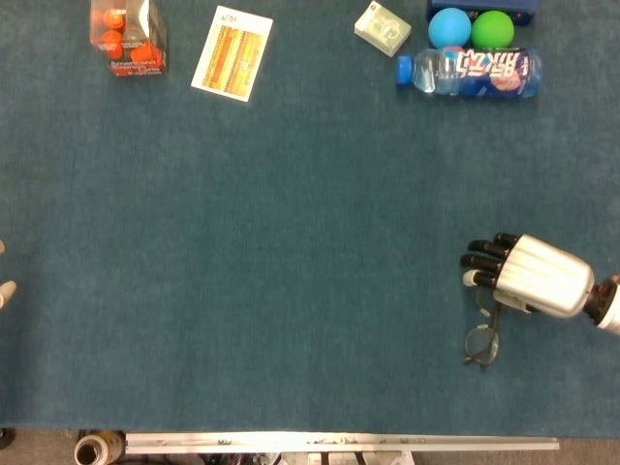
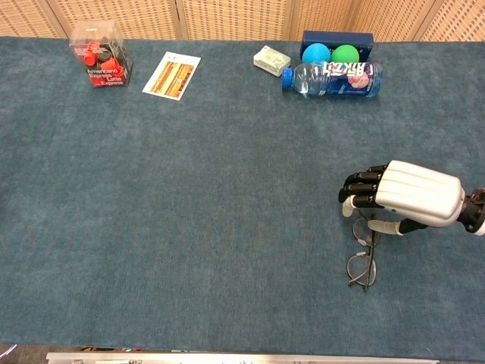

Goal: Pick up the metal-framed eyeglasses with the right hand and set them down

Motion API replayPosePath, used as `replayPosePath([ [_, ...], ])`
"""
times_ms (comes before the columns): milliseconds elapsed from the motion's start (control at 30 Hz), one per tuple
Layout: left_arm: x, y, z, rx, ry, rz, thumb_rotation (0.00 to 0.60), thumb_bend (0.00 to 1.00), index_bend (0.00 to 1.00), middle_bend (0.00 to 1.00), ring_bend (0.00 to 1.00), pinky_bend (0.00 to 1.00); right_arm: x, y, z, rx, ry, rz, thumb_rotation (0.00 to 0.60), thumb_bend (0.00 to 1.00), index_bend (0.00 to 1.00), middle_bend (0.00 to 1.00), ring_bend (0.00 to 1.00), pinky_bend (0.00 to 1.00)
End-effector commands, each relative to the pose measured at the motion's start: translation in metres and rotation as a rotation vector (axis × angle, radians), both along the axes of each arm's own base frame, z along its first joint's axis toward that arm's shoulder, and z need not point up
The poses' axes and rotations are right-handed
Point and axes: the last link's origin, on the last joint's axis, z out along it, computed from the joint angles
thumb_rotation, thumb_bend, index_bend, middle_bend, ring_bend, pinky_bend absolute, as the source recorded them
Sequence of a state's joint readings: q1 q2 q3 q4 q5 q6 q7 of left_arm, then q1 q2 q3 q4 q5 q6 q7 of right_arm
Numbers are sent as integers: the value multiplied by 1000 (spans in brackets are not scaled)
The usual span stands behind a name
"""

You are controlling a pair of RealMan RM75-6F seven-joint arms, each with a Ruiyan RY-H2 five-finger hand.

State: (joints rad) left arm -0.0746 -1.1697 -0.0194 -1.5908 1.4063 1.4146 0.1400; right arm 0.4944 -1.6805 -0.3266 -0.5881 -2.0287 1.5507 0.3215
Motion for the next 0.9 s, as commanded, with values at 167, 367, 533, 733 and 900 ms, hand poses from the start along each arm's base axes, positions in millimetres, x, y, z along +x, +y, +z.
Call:
replayPosePath([
  [167,-1,0,-1,-1,-1,2,600,39,491,485,485,631,-6,4,-1,4,12,-16,600,289,408,363,264,465],
  [367,-1,0,0,-2,1,2,600,39,491,485,485,631,-6,4,1,-6,4,-17,600,291,408,363,264,465],
  [533,0,0,0,-1,2,0,600,39,491,485,485,631,-3,1,13,-51,-18,11,600,292,408,364,264,465],
  [733,3,1,3,7,6,-11,600,39,491,485,485,631,4,-7,43,-187,-65,32,600,292,408,365,264,465],
  [900,9,7,6,28,3,-52,600,39,492,485,485,631,14,-16,77,-361,-160,-61,600,292,408,365,264,465],
])
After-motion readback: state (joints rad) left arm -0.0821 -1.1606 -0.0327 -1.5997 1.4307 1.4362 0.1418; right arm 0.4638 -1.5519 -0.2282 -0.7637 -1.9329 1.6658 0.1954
